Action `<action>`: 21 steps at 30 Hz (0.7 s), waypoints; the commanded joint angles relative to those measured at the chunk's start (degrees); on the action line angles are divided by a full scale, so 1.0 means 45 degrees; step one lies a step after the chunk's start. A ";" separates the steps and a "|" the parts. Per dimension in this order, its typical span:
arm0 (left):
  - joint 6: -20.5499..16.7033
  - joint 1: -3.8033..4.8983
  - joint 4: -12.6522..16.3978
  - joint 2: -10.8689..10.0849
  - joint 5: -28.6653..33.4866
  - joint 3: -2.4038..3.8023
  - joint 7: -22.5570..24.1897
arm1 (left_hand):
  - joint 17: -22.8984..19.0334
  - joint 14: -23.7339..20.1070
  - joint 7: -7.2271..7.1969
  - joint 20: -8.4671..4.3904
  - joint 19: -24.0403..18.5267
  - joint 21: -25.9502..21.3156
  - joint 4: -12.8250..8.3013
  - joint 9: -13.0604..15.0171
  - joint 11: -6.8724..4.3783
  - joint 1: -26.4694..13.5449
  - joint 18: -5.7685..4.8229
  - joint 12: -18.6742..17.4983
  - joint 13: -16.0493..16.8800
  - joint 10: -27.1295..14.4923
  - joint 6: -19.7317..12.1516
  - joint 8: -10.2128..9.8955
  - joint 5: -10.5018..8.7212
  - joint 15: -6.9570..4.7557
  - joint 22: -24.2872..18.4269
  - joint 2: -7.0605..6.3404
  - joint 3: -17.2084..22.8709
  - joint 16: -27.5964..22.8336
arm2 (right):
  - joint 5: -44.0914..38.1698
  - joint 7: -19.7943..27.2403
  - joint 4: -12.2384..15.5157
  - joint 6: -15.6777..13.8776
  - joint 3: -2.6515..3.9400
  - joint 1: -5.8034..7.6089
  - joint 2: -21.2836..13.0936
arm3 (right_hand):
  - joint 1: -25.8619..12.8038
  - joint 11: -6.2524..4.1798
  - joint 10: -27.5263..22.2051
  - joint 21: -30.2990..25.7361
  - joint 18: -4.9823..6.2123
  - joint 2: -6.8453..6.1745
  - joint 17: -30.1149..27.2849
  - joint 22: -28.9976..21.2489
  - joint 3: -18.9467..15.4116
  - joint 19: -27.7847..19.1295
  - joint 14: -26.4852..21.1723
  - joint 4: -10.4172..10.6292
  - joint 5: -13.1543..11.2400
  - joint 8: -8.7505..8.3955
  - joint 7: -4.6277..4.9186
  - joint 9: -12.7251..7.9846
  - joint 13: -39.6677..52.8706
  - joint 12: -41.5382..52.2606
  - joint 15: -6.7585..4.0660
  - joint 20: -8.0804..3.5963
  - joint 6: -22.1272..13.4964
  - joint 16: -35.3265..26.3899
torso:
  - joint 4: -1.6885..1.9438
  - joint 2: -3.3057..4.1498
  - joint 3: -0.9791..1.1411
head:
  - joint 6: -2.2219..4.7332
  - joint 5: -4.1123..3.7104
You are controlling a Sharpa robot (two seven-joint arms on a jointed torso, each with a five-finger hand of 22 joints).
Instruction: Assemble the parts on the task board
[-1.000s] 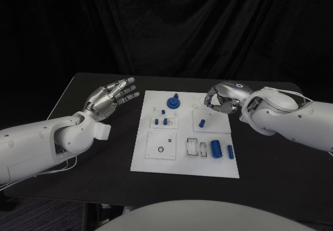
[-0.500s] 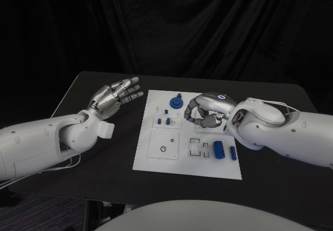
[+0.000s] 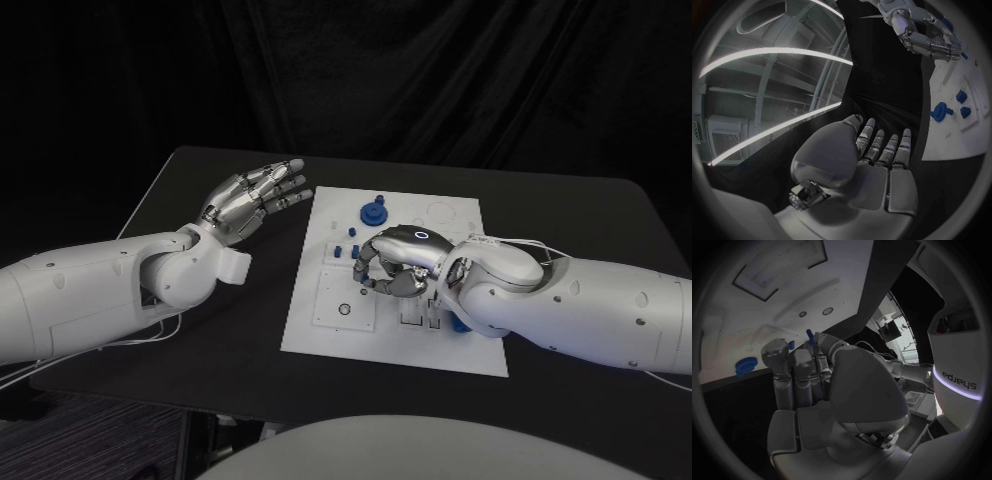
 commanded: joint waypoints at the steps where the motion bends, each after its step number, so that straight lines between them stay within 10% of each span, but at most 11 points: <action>1: 0.0206 -0.0020 0.0032 0.0004 0.0061 0.0013 0.1366 | 0.0022 0.0123 0.0089 -0.0011 0.0098 0.0089 -0.0059 0.0008 0.0054 0.0087 -0.0086 0.0065 0.0015 0.0034 -0.0013 0.0066 0.0047 0.0020 0.0019 0.0035 0.0039 0.0060 | -0.0288 0.0061 -0.0080 0.0352 0.0007 -0.0140 0.0105 | 0.0036 -0.0175 0.0304 -0.0051 0.0001 -0.0103 -0.0012 0.1258 -0.0057 0.0055 0.0086 -0.0018 -0.0088 -0.0055 0.0008 0.0019 0.0014 0.0062 0.0006 -0.0012 -0.0089 0.0039 | 0.0029 0.0016 0.0031 | 0.0000 0.0039; 21: 0.0361 -0.0058 -0.0070 0.0111 0.0063 0.0013 0.1232 | 0.0018 0.0145 0.0104 -0.0016 0.0153 0.0105 -0.0010 0.0007 0.0082 0.0012 -0.0175 0.0071 0.0012 0.0045 -0.0024 0.0078 0.0217 0.0094 -0.0005 0.0145 0.0170 0.0112 | -0.0305 -0.0216 -0.0456 0.0528 0.0009 -0.0443 0.0257 | 0.0039 -0.0201 0.0461 -0.0137 0.0016 -0.0120 -0.0103 0.1231 -0.0082 0.0044 0.0055 -0.0033 -0.0164 -0.0184 0.0007 0.0013 0.0001 0.0071 -0.0008 -0.0025 -0.0199 -0.0039 | -0.0021 -0.0026 0.0000 | 0.0000 0.0178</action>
